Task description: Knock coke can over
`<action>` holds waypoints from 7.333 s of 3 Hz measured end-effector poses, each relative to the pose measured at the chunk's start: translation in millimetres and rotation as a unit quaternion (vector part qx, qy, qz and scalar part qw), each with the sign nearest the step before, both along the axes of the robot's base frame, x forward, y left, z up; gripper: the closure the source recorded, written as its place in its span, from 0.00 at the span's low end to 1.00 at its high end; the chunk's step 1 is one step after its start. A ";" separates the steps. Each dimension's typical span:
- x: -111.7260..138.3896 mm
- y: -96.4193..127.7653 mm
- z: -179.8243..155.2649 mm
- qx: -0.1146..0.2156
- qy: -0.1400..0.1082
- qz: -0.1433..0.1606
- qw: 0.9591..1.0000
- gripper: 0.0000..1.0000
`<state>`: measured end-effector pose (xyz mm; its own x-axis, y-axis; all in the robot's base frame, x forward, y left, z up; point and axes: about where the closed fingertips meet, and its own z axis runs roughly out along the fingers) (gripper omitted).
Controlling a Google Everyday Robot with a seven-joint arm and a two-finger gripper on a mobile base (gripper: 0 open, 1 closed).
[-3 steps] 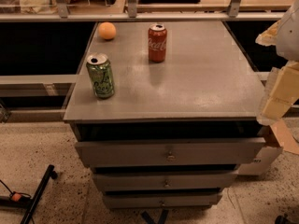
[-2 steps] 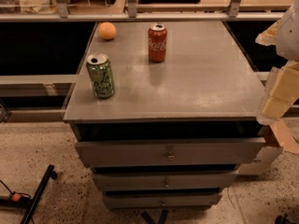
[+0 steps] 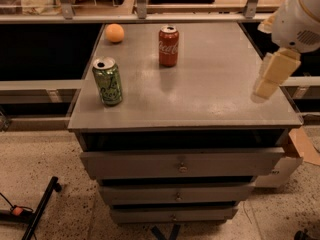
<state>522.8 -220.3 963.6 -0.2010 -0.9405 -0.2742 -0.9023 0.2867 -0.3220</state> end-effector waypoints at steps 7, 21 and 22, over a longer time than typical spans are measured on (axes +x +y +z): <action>219.6 81.6 -49.0 0.340 -0.102 -0.021 0.935 0.00; 239.9 109.7 -67.6 0.077 -0.005 0.010 0.997 1.00; 219.3 107.8 -105.0 -0.016 0.076 0.047 0.996 1.00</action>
Offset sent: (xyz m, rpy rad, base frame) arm 0.2344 0.0007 -0.0525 0.2223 -0.2835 -0.0711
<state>742.1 -112.5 858.6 -0.1478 -0.9647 -0.2179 -0.9638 0.1899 -0.1872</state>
